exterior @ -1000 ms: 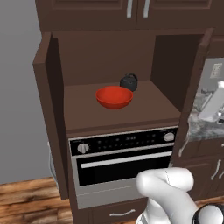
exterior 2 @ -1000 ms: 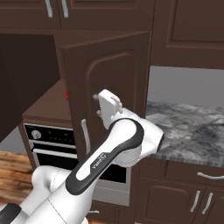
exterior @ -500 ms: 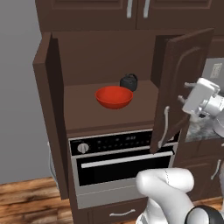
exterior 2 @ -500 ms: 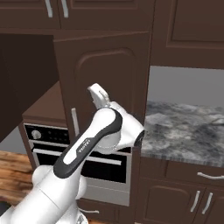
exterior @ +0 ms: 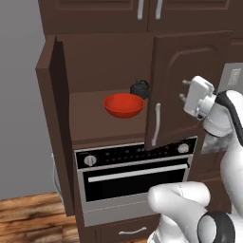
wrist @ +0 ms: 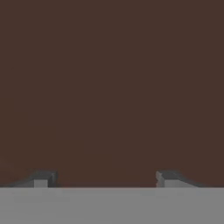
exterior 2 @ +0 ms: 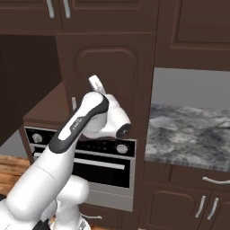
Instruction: Pick the mug and place it in the sink. Pick the bowl and place it in the open cabinet and then close the cabinet.
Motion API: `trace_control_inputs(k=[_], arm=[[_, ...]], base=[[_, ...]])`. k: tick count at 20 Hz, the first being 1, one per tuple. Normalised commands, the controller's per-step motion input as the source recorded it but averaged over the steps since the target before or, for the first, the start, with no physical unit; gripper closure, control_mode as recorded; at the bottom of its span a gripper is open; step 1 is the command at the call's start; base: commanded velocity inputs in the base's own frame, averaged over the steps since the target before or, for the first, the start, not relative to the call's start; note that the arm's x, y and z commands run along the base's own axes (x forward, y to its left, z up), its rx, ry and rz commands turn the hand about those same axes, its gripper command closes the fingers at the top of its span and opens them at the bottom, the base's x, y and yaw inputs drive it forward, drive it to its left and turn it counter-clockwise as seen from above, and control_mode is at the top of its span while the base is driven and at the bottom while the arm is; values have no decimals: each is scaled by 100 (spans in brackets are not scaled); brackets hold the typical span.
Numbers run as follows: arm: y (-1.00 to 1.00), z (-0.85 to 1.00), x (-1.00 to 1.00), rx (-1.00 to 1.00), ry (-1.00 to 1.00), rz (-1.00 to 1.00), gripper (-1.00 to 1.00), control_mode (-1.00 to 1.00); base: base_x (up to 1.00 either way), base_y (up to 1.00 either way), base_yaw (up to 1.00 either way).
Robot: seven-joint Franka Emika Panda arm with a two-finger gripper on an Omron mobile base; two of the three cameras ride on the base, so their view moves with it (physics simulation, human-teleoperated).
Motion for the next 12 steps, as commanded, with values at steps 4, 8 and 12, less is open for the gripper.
trace_control_inputs(k=[4,8,12], arm=[[16,-15,70,0,0,-39,-100,-100],[1,-4,63,0,1,-32,-100,-100],[0,-1,51,0,7,-13,-100,-100]], base=[[0,0,0],[0,0,0],[0,0,0]])
